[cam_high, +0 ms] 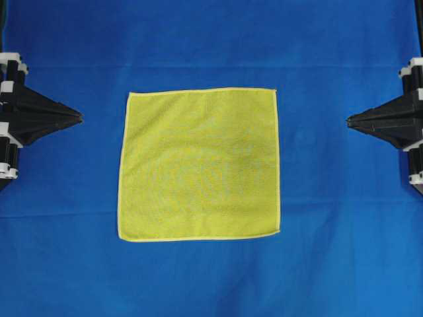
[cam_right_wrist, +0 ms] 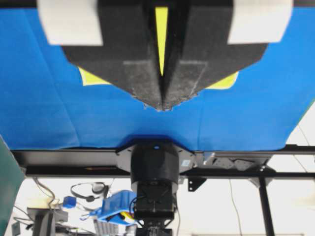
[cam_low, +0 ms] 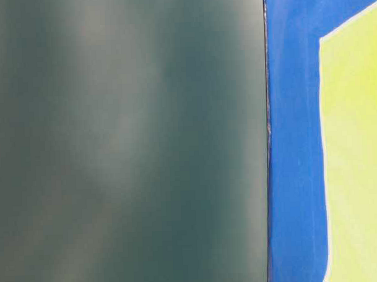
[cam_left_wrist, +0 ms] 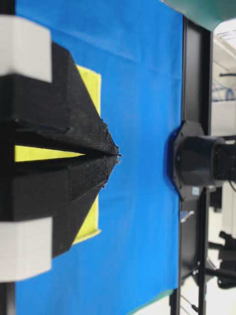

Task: Fold the yellow towel.
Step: 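Move both grippers to the towel's top corners and pinch them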

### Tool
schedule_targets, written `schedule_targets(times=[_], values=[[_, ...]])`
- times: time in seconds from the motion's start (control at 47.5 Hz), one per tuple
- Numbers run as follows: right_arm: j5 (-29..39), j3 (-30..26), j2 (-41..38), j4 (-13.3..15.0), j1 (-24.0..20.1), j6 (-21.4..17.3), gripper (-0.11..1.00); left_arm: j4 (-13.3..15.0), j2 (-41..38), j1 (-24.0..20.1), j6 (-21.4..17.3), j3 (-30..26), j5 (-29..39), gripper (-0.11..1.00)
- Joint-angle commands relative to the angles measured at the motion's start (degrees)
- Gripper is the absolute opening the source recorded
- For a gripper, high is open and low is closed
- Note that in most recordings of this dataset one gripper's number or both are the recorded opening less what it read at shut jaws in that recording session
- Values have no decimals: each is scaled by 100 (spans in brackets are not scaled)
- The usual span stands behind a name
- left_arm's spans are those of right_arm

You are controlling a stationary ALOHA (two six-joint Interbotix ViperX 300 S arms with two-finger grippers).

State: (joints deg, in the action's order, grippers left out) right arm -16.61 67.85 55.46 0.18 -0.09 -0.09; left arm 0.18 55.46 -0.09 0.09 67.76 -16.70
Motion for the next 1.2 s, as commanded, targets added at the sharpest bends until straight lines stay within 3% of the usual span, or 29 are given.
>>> schedule_targets(times=[0.0,0.232,0.568,0.653,0.779,0.884,1.011,1.179], values=[[-26,-149,-105,0,44,53,0,158,-132,-79,9,-97,70,0],[694,-325,-993,-26,923,-97,0,158,-844,-800,-62,-35,167,0],[853,-765,-2839,-26,1793,-105,1,158,-2479,-1644,18,-26,-79,2],[958,-993,-3393,-18,1916,-97,4,158,-2865,-1784,0,-18,-220,19],[1081,-1266,-4131,0,2083,-97,40,158,-3577,-2048,-18,-44,-501,58],[1090,-1450,-4755,0,2241,-88,64,158,-4157,-2224,-9,-97,-879,81],[1046,-1591,-5247,9,2338,-79,58,158,-4852,-2373,-9,-176,-1213,82],[932,-1740,-5722,9,2364,-79,59,158,-5537,-2443,0,-325,-1494,83]])
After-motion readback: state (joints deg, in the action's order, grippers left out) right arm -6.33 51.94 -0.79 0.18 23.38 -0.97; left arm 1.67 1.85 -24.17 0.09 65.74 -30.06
